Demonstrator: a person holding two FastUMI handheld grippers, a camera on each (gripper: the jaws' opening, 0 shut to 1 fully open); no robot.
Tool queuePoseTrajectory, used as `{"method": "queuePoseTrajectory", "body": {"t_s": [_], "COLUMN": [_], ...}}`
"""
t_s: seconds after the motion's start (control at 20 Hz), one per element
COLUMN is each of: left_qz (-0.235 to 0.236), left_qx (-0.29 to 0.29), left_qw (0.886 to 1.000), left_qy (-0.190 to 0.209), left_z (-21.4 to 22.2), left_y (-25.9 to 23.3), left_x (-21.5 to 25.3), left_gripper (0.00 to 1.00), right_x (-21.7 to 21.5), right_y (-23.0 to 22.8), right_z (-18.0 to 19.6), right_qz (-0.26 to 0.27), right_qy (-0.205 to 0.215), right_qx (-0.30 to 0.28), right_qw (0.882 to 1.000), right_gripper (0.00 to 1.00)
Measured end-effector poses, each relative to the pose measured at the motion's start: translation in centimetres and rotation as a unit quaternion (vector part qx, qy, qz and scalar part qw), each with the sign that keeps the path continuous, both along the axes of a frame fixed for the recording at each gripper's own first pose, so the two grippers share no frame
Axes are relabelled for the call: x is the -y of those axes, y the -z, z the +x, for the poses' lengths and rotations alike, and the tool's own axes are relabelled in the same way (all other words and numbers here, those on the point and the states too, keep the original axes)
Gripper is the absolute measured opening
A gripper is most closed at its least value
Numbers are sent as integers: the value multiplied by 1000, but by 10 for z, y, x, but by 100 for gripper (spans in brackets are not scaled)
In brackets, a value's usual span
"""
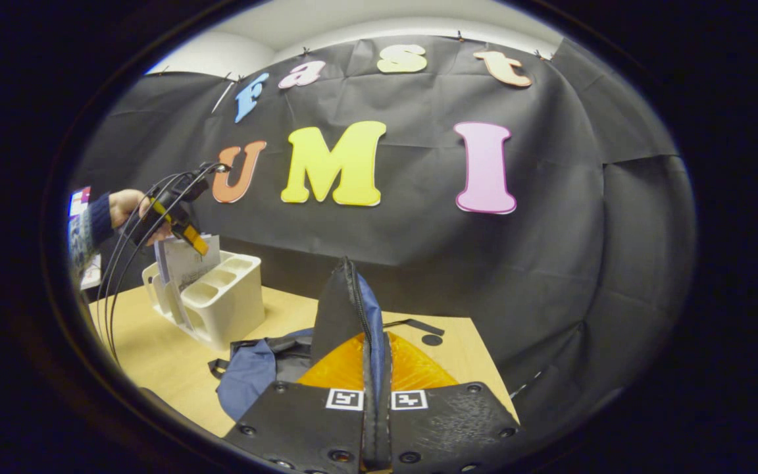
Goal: Open the schoolbag, grab two books from the bookshelf and put them into the schoolbag.
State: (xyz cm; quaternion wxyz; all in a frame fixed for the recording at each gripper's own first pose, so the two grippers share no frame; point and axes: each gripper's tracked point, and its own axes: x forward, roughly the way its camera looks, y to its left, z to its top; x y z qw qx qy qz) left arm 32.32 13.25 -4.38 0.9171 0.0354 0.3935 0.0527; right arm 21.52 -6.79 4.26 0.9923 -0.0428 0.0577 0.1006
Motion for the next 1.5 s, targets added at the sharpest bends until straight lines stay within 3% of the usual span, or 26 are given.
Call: {"method": "queuePoseTrajectory", "body": {"t_s": [0.05,0.15,0.25,0.3,0.35,0.4,0.7,0.95,1.5], "left_qz": [0,-16,-29,-24,-21,-20,-13,1,-120], "left_qx": [-15,-14,-39,-46,-53,-54,-64,-36,22], "left_qw": [1000,999,998,998,998,998,998,999,991], "left_qy": [8,32,37,32,35,39,12,-8,-47], "left_z": [-1,5,1,0,0,0,-11,-38,-140], "left_y": [4,5,17,18,18,18,18,2,-30], "left_x": [2,10,13,10,10,12,10,4,-5], "left_gripper": [72,66,54,54,43,48,46,45,45], "right_x": [-2,-2,-1,-1,-2,-2,-4,-4,-14], "right_y": [1,0,0,0,2,2,12,18,33], "right_z": [0,-2,-2,-3,-4,-5,-6,-3,6], "right_qz": [-1,-2,-3,-1,-1,-3,2,-10,10], "right_qy": [-2,-5,-4,-5,-5,-6,-5,8,20], "right_qx": [-1,1,3,1,-1,-1,-18,-17,-37], "right_qw": [1000,1000,1000,1000,1000,1000,1000,1000,999], "right_gripper": [4,1,1,1,1,1,1,1,1]}}
